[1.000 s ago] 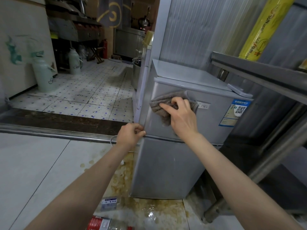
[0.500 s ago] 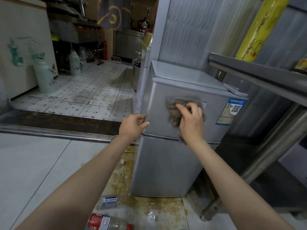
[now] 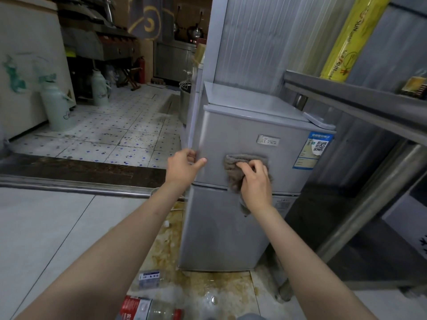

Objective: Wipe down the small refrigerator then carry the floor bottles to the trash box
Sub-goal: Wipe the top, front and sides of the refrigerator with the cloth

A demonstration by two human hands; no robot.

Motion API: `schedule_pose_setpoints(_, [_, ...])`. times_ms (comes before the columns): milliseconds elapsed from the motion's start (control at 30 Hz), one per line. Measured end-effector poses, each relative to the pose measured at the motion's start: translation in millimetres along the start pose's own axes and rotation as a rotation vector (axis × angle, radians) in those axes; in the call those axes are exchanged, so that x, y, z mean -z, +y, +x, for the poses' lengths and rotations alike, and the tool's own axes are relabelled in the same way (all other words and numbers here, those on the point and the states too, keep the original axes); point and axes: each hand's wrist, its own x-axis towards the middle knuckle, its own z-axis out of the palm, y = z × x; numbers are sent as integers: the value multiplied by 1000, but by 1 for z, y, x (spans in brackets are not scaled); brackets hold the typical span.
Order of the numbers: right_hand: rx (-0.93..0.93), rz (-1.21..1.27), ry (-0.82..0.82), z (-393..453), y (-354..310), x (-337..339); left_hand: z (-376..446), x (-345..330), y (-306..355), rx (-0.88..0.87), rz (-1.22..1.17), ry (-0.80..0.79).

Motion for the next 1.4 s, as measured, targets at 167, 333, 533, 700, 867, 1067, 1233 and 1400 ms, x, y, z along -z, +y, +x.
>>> schedule_pose_setpoints(167, [-80,70,177,31,-1,16,0,1,2,-3,-21,-23])
schedule_pose_setpoints(333, [-39,17,88,6,4,0,2,1,0,-29,-9,-42])
schedule_pose_setpoints(533, [-123,7,-49,-19,9,-12,1,4,2,-19,28,-95])
schedule_pose_setpoints(700, [-111,131,93,8,-3,1,2,4,3,-10,33,-105])
schedule_pose_setpoints(867, [-151,173,111,5,-4,-9,1,3,1,-19,21,-96])
schedule_pose_setpoints(1067, [-350,215,91,-26,11,-17,4,3,-1,-20,26,-85])
schedule_pose_setpoints(1233, [-414,304,245,-3,8,-8,5,2,-1,-12,29,-94])
schedule_pose_setpoints(1400, [-390,306,289,-12,0,-16,4,2,-1,-20,38,-92])
